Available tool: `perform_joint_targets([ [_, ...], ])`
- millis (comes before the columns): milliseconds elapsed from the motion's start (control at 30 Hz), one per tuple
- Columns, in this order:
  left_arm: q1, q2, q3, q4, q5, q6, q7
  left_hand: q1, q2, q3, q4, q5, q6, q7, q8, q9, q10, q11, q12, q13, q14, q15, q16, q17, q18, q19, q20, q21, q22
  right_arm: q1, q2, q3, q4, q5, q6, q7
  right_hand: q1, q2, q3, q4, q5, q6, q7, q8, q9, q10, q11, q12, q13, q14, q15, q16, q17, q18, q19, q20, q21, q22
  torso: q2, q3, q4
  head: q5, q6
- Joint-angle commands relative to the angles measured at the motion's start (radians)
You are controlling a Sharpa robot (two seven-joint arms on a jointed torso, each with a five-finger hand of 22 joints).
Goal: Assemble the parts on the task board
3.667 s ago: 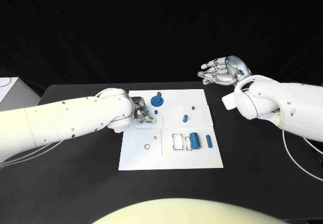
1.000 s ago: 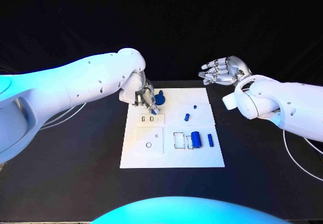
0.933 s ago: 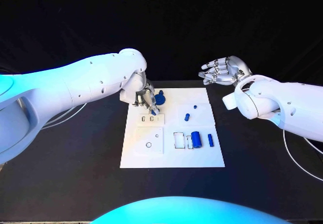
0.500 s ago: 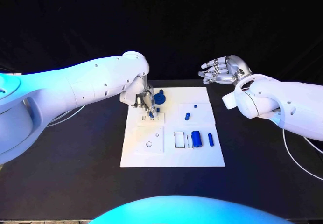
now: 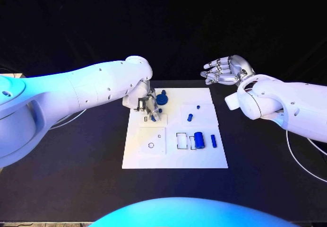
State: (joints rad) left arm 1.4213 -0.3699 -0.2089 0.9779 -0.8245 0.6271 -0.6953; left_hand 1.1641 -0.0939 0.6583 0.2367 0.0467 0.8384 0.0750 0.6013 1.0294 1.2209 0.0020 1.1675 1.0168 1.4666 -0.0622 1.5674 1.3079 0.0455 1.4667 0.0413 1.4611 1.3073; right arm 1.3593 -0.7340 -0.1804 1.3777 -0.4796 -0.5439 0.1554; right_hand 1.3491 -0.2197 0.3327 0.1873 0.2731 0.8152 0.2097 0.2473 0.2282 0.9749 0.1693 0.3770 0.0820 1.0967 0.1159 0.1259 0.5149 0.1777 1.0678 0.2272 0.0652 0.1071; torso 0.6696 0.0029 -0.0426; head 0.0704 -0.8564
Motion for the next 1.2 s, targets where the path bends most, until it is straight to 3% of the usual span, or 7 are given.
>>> perform_joint_targets([
  [33,-0.002,0.004,0.000,0.000,0.006,-0.016,-0.003,-0.004,0.003,0.210,-0.214,0.002,0.008,0.002,-0.001,0.001,0.007,0.000,0.005,0.001,0.104,0.004,0.003,0.263,-0.009,0.029,0.007,0.006,0.113,0.000,0.001,0.000,0.001,-0.005,0.011,0.011,0.001,0.005,0.000,-0.006,0.003,-0.008,0.030,-0.003,-0.001,-0.008,0.002,0.006,-0.001,0.000,0.002,-0.005,-0.001,0.007,-0.004,0.000,0.002,-0.001,0.000,0.0001,-0.0007,-0.001,-0.002],
  [467,-0.008,0.007,-0.001,0.000,-0.009,-0.023,-0.002,-0.016,0.002,0.220,-0.225,0.002,0.010,0.002,-0.001,0.003,0.009,0.000,0.006,0.001,0.104,0.004,0.003,0.263,-0.009,0.029,0.006,0.007,0.114,0.000,0.002,0.000,0.000,-0.006,0.012,0.013,0.001,0.005,0.000,-0.006,0.003,-0.008,0.030,-0.003,-0.001,-0.008,0.002,0.006,-0.001,0.000,0.002,-0.005,-0.001,0.007,-0.004,0.000,0.002,-0.001,-0.001,0.0019,0.0013,-0.002,-0.003],
  [1200,-0.013,0.000,0.001,-0.001,-0.041,-0.030,-0.001,-0.024,0.000,0.230,-0.236,0.003,0.011,0.002,-0.001,0.006,0.009,0.000,0.007,0.002,0.104,0.004,0.003,0.263,-0.009,0.030,0.006,0.008,0.116,0.000,0.005,0.000,-0.001,-0.011,0.010,0.018,0.000,0.005,0.001,-0.006,0.005,-0.008,0.030,-0.003,-0.001,-0.008,0.002,0.006,-0.003,0.000,0.002,-0.005,-0.001,0.007,-0.004,0.000,0.002,-0.003,0.000,0.0000,0.0001,-0.001,-0.006],
])
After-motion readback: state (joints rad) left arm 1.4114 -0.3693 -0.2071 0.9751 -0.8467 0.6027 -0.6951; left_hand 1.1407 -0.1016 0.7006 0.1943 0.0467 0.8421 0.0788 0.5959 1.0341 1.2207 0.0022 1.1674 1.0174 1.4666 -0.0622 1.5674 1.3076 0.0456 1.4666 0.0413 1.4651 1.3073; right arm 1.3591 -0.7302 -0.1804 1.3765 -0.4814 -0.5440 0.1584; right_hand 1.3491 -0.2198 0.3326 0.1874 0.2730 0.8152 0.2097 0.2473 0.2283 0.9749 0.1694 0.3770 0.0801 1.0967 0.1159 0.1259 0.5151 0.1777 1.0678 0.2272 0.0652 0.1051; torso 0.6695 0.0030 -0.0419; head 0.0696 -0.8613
